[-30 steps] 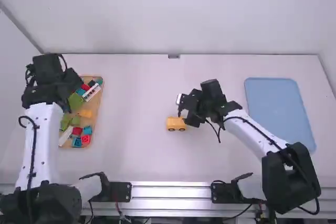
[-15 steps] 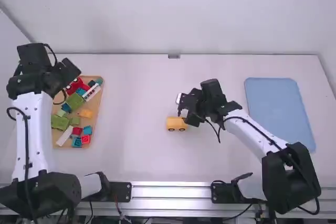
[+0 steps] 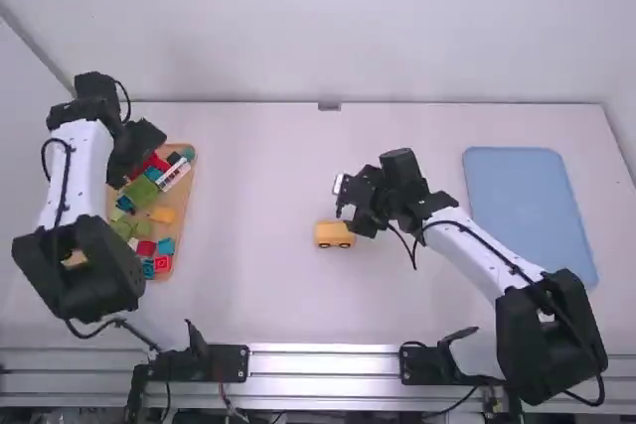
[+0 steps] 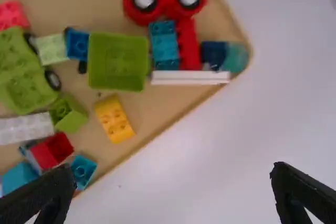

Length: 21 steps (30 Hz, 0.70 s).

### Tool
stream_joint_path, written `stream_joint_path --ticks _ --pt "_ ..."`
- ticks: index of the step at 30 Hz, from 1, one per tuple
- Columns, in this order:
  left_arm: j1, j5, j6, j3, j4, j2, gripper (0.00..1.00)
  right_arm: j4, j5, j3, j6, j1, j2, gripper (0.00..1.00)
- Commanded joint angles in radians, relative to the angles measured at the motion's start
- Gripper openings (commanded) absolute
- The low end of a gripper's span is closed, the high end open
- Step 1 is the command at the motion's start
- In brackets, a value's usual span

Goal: Assemble lego blocks to make yellow taxi

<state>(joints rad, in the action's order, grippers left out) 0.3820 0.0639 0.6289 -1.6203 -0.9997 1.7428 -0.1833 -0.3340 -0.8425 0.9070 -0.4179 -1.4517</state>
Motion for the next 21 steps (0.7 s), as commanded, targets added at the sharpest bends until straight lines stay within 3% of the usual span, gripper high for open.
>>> stream_joint_path --ticks 1,11,21 --pt "0.022 0.056 0.042 -0.022 -0.031 0.029 0.99 0.000 -0.009 -0.015 -0.013 -0.002 0.015 0.99" --pt "0.132 0.048 0.089 0.117 -0.005 0.043 0.98 0.026 -0.011 -0.014 -0.013 -0.002 0.015 0.99" --pt "0.076 -0.055 0.056 0.310 0.252 0.043 0.94 0.026 -0.035 -0.014 -0.006 -0.002 0.015 0.99"
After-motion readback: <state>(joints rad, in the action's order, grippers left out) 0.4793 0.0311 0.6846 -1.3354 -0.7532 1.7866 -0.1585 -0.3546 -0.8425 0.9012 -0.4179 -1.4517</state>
